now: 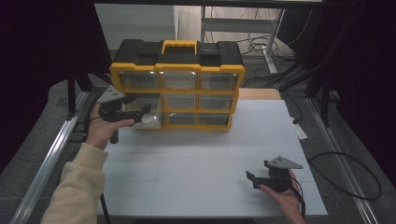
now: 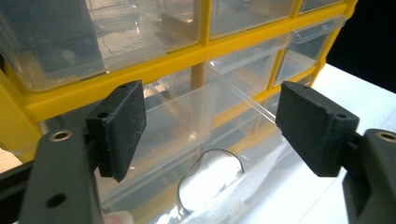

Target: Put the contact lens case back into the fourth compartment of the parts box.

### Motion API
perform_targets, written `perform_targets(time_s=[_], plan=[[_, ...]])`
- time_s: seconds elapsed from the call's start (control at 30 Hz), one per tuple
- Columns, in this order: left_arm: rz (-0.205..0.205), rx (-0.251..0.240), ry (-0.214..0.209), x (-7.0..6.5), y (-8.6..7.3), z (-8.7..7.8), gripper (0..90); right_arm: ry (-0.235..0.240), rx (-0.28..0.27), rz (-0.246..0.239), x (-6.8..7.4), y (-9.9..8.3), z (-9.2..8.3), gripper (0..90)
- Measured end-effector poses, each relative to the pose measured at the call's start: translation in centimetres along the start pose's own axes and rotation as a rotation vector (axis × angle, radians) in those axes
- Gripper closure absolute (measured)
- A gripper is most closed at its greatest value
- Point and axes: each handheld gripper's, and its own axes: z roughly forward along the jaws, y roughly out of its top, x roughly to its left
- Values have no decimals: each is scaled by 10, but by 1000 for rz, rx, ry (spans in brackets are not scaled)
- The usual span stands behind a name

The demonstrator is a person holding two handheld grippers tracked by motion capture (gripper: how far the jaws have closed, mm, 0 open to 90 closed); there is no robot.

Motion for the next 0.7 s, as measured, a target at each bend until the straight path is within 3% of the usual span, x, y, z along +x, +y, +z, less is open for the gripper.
perform_targets(time_s=[0.7], plan=[[20,-30,-97,-23,-12,-16,220,-3,-4,8,-1,0,-1,122]])
